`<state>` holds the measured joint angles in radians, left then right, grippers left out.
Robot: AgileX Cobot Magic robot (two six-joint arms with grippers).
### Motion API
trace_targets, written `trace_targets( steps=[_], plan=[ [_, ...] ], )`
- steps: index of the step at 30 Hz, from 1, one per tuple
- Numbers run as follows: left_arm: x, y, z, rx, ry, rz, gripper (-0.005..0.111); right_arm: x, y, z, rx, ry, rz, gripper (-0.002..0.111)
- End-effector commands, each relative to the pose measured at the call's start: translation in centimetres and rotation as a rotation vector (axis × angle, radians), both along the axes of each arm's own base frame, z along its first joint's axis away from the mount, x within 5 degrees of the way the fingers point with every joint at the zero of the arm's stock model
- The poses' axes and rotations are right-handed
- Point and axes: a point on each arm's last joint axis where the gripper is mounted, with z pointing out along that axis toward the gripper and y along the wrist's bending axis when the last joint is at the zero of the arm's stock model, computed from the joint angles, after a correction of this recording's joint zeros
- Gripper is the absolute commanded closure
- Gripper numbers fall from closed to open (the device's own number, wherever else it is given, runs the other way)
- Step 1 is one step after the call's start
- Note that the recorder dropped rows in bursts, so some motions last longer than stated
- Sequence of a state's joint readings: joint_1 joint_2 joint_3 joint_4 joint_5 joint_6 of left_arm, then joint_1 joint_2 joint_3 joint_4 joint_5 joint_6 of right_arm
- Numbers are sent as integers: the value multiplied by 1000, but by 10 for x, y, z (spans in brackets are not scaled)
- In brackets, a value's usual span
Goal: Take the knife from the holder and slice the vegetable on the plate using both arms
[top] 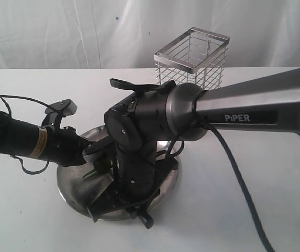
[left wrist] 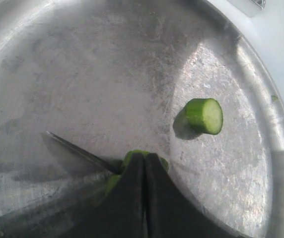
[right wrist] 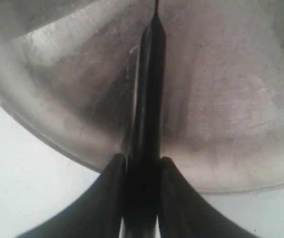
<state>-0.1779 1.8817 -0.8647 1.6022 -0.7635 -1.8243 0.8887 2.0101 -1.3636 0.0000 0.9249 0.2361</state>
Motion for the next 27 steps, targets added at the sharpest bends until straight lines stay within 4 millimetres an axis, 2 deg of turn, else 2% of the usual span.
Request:
trace_targets(
  steps=[1, 7, 13, 20, 27],
  plan=[
    [-24, -10, -24, 95, 50, -181, 107, 9, 4, -1, 63, -55, 7, 108],
    [-24, -11, -23, 88, 47, -186, 107, 13, 9, 3, 111, -89, 8, 108],
    [-24, -11, -23, 86, 48, -187, 107, 21, 14, 16, 138, -120, 6, 108],
    [-25, -11, -22, 81, 49, -191, 107, 31, 17, 1, 82, -75, -1, 108],
    [-24, -11, -22, 83, 40, -191, 107, 31, 16, 2, 38, -44, 2, 108]
  ],
)
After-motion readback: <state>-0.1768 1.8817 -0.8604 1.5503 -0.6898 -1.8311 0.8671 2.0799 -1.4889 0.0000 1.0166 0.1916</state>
